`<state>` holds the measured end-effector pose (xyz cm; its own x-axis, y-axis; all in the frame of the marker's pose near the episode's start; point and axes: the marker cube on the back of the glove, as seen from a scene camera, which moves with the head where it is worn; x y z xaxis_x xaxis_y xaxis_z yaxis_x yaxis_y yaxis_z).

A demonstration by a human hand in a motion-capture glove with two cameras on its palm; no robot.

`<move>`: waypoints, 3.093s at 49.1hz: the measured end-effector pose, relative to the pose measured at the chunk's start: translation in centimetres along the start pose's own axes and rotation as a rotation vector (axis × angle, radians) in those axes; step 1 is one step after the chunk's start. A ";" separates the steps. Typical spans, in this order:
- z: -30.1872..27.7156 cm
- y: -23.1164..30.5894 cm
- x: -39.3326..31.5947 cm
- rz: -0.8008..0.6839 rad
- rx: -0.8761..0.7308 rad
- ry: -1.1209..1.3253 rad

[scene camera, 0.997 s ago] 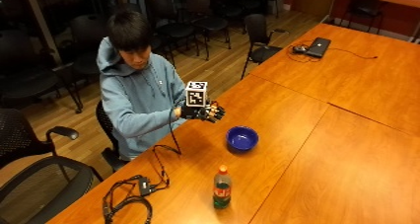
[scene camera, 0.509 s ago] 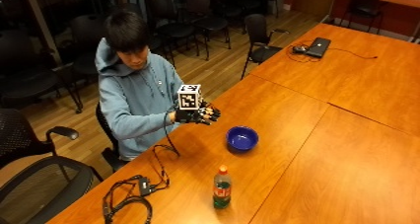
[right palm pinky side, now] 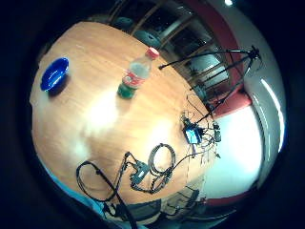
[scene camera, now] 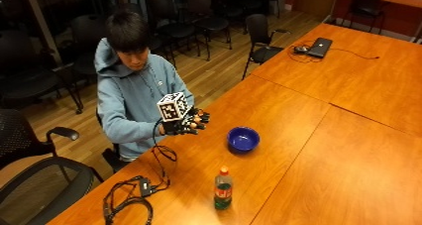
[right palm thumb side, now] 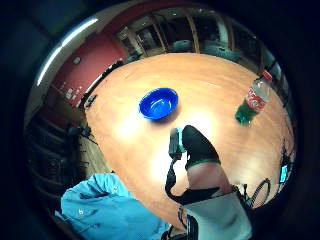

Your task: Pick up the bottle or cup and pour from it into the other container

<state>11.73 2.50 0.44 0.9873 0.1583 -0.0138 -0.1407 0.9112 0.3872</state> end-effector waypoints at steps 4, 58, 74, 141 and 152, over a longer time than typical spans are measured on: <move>0.2 0.2 1.3 0.025 0.029 0.015; 4.5 2.8 13.2 0.254 0.366 -0.390; 8.6 0.9 17.4 0.374 0.332 -0.663; 20.3 -9.9 13.1 0.456 0.186 -1.257; 20.4 -10.5 12.6 0.465 0.222 -1.242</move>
<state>27.10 -12.82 15.05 0.2813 -0.1206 0.9520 -0.5808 0.7683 0.2690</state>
